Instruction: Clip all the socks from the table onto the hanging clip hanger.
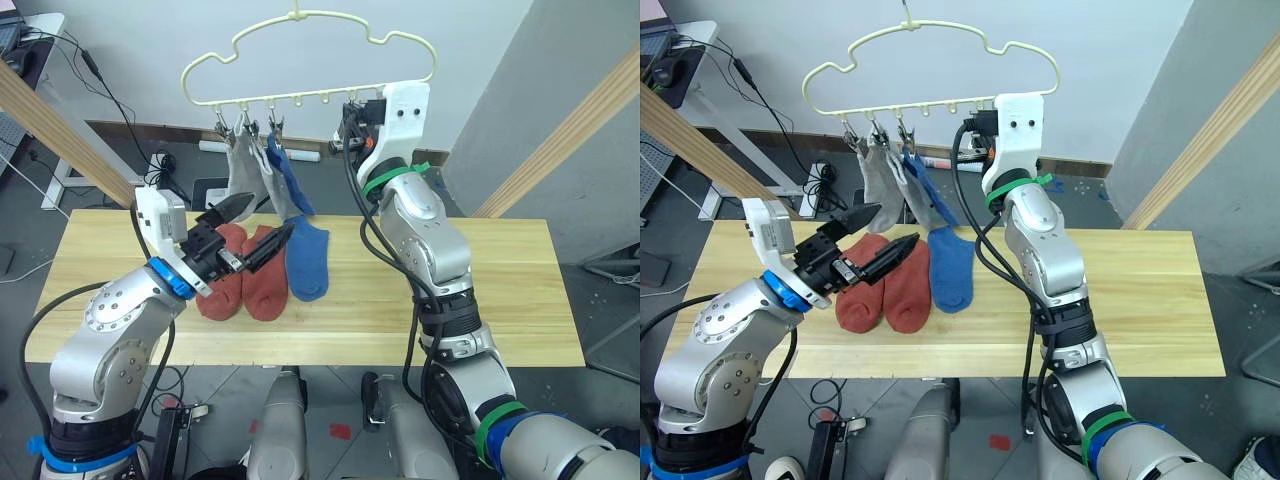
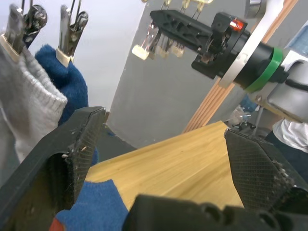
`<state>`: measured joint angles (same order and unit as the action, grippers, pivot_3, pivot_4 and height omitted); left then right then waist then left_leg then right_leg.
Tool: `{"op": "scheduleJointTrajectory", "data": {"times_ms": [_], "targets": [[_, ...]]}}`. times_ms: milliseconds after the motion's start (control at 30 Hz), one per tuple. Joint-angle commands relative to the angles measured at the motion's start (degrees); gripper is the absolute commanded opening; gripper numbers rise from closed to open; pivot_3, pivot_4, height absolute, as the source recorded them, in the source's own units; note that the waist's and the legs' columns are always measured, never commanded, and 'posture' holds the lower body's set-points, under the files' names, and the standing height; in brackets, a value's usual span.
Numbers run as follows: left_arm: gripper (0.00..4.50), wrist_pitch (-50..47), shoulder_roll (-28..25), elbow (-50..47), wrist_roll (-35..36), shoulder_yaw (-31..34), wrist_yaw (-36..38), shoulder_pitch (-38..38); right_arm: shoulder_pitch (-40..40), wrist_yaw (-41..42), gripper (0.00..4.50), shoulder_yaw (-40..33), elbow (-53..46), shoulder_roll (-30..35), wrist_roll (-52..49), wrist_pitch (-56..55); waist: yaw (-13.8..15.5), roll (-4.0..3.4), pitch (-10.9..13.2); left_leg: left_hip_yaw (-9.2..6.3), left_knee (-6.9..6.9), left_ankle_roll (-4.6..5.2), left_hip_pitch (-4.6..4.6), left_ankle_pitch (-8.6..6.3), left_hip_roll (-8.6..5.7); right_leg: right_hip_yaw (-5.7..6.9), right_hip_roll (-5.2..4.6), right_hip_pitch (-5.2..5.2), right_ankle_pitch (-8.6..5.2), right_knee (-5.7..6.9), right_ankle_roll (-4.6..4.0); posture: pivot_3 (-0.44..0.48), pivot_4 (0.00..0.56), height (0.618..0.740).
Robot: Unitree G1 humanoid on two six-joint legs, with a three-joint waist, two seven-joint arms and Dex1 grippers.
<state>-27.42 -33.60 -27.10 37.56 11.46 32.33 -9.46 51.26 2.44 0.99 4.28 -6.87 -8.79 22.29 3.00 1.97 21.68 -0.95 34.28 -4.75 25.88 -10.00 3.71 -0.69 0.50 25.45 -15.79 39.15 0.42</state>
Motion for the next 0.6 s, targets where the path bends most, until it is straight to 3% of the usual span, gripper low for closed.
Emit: {"op": "scheduleJointTrajectory", "data": {"times_ms": [33, 167, 267, 467, 600], "targets": [[4.50, -0.6, 1.1, 1.7, -6.8, -5.4, -3.3, 2.9, 0.9, 3.0, 0.01, -2.1, -2.1, 1.5, -4.3, 5.1, 0.0, 0.00, 0.0, -0.01, 0.01, 0.01, 0.00, -0.01, 0.00, 0.00, 0.00, -0.01, 0.00, 0.00, 0.00, 0.170, 0.405, 0.740], [4.50, 3.5, 5.9, 11.3, -14.7, -10.6, -6.3, 1.9, -0.9, 7.7, 0.00, -2.4, -3.3, 6.3, -6.4, 9.3, 0.3, -0.01, 0.0, -0.09, 0.08, 0.07, -0.08, -0.03, -0.02, 0.09, 0.00, -0.13, 0.00, 0.00, 0.00, 0.153, 0.416, 0.740], [4.50, 8.4, 9.9, 22.6, -21.3, -14.9, -7.4, -4.0, -2.0, 9.4, 0.00, -2.2, -4.6, 9.2, -7.1, 11.9, 0.6, -0.06, 0.0, -0.20, 0.31, 0.12, -0.04, -0.03, -0.08, 0.20, 0.15, -0.20, -0.02, 0.08, 0.03, 0.138, 0.419, 0.740], [4.50, 18.4, 15.7, 42.4, -29.5, -19.6, -6.5, -15.4, -2.8, 9.0, 0.00, -2.0, -6.5, 9.9, -7.7, 14.9, 0.2, -0.06, 0.0, -0.20, 0.63, 0.18, -0.02, -0.01, -0.08, 0.13, 0.22, -0.22, -0.03, 0.37, 0.10, 0.112, 0.429, 0.740], [4.50, 20.6, 16.8, 52.3, -34.6, -20.9, -8.3, -21.0, -3.0, 8.9, 0.00, -1.9, -7.2, 10.1, -7.8, 16.0, -0.3, -0.05, 0.0, -0.22, 0.64, 0.19, -0.03, -0.01, -0.06, 0.13, 0.25, -0.20, -0.01, 0.49, 0.05, 0.092, 0.430, 0.740]]}}
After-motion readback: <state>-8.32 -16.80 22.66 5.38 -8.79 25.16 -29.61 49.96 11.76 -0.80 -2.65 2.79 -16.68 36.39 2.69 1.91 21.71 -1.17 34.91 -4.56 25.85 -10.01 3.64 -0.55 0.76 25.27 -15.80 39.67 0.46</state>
